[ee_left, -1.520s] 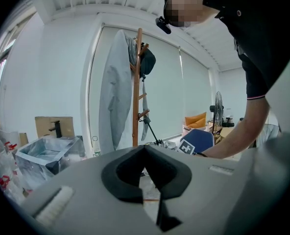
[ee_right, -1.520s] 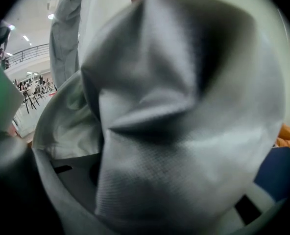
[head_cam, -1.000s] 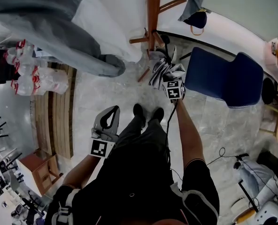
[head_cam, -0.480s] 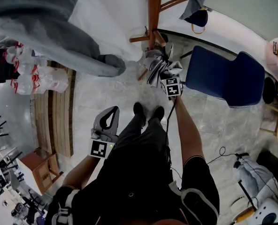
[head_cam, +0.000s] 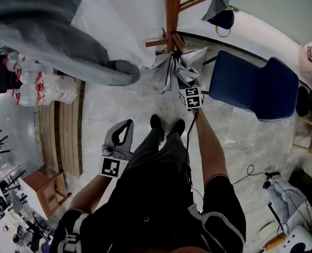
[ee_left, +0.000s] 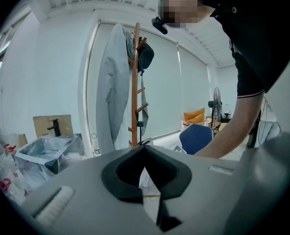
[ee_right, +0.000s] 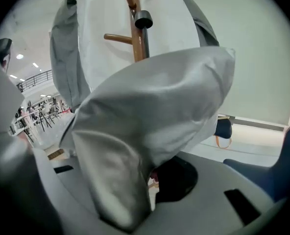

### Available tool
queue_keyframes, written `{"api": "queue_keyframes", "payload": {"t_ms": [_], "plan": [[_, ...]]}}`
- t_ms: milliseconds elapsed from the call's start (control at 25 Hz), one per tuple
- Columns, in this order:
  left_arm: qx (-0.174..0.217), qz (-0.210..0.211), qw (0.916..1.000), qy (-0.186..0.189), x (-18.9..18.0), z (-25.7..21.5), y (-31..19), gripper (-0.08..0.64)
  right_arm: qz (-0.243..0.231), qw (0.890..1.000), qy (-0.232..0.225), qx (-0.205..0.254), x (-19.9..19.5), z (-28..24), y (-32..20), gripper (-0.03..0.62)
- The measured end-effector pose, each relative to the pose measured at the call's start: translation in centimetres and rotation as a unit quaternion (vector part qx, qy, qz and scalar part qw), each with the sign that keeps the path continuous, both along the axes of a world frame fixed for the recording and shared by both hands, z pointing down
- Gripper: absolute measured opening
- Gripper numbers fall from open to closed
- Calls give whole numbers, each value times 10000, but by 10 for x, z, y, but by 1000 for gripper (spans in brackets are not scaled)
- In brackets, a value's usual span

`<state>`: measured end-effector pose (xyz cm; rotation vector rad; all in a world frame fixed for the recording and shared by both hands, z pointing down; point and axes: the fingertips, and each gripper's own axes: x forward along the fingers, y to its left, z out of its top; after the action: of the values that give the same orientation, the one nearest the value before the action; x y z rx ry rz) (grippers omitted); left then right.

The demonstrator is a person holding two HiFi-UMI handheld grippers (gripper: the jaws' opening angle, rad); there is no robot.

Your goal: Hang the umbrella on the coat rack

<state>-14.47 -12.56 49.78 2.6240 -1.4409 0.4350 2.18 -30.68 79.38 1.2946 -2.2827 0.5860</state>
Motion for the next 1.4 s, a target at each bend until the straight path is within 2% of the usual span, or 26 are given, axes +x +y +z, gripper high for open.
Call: {"api": "queue_keyframes", "payload": {"t_ms": [120,240,360,440,560,680,1240,1400], "plan": [[-16,-17,10000,-8,-1,2,1,2,1,10000,50,14,2,2,2,126],[-28,-14,10000,-27,-1,3,2,2,-10,10000,17,-11,5,2,6,175],[-46,-27,10000,-27,-2,2,3,2,-59,10000,15,14,8,-1,12,186],[-43,-37,10000,-19,-4,1,4,2,-150,9998,-63,65,8,-7,19,271],[10,-13,10000,-13,-4,-2,2,2,-145,9997,-109,185,10,-15,24,296],[35,6,10000,7,-3,-4,0,2,-114,9993,-127,327,15,-23,27,382],[237,172,9994,198,12,-22,-1,2,4,9958,-13,917,47,-103,53,389],[292,226,9990,257,18,-30,-1,2,51,9950,127,986,60,-124,63,414]]}}
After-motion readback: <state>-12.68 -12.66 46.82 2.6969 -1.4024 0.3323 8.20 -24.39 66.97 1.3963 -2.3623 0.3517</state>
